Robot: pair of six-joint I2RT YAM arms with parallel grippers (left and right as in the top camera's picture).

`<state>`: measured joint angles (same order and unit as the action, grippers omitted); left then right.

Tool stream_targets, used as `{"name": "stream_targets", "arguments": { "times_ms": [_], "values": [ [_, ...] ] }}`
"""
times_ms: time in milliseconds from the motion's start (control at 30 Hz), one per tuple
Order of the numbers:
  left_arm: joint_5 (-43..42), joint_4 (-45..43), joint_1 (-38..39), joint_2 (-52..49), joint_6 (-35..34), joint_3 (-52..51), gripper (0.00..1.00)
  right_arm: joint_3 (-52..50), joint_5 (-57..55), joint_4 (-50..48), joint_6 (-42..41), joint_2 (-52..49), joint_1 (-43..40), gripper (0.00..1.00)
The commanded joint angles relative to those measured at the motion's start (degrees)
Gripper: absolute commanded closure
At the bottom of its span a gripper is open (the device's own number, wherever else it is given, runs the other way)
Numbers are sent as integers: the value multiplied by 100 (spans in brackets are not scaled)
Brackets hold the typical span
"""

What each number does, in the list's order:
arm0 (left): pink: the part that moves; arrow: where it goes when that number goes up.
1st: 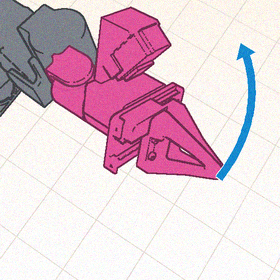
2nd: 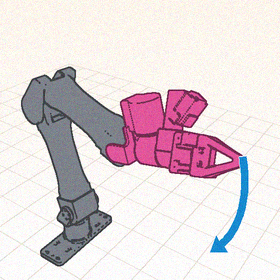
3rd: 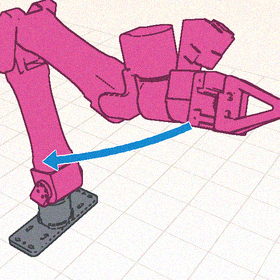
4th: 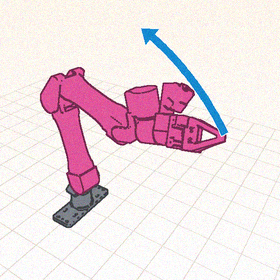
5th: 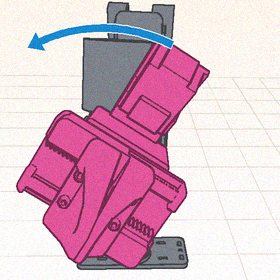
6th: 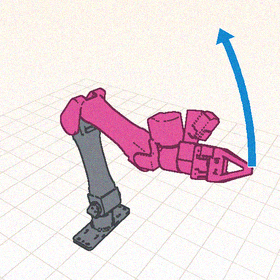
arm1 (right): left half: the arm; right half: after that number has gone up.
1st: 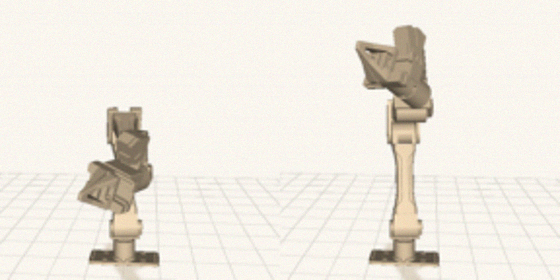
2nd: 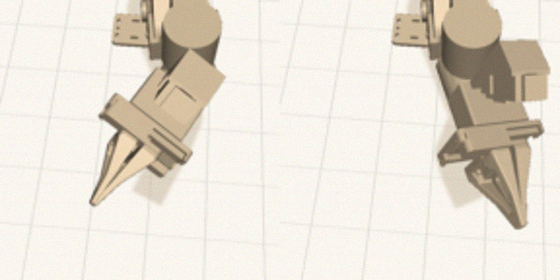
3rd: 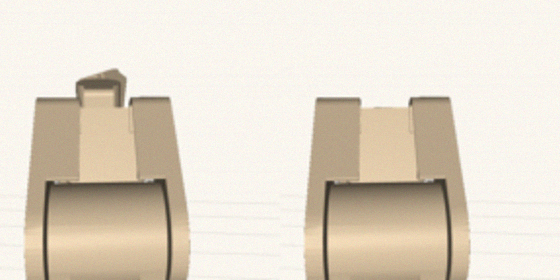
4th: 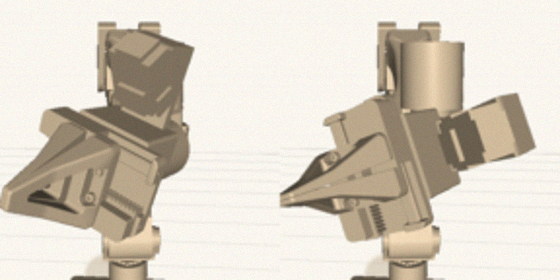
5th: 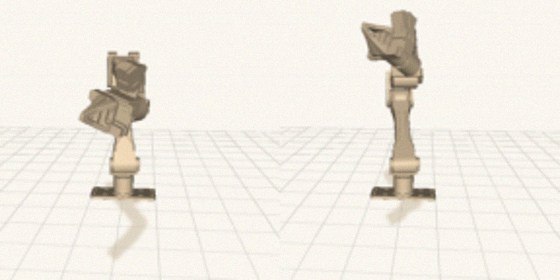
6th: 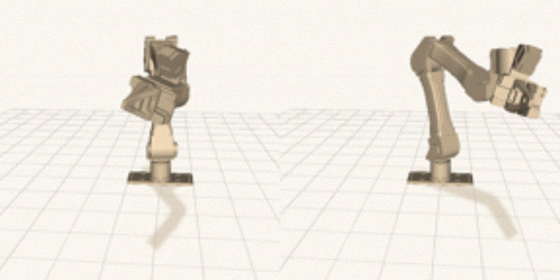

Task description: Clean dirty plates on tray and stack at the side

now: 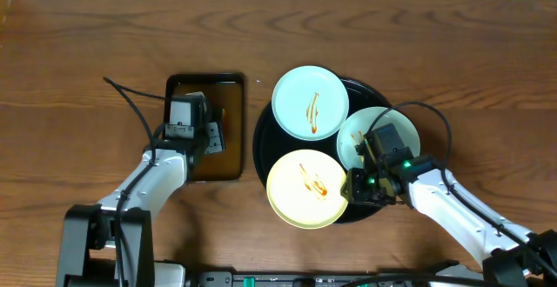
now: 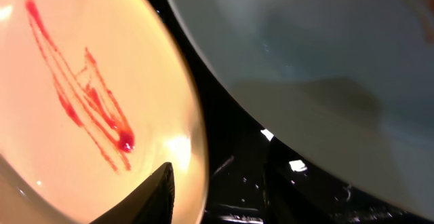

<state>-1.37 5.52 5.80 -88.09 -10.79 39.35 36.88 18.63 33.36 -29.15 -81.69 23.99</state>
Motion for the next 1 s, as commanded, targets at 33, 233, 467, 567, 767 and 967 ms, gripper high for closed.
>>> {"name": "stream_targets", "arguments": {
  "times_ms": [33, 233, 467, 567, 767, 967],
  "values": [
    [50, -175, 7, -76, -46, 127, 38, -31, -15, -63, -90, -186, 74, 61],
    [46, -435, 9, -79, -48, 127, 37, -31, -15, -109, -103, -256, 76, 65],
    [26, -540, 20, -376, -72, 127, 38, -31, -20, -195, -101, -256, 74, 71],
    [28, -584, 44, -442, -72, 127, 39, -31, -22, -212, -98, -256, 74, 77],
    [31, -651, 50, -444, -70, 127, 66, -31, -26, -234, -33, -256, 74, 81],
    [31, -647, 50, -444, -70, 127, 81, -31, -72, -435, 396, -256, 74, 82]
  ]
}}
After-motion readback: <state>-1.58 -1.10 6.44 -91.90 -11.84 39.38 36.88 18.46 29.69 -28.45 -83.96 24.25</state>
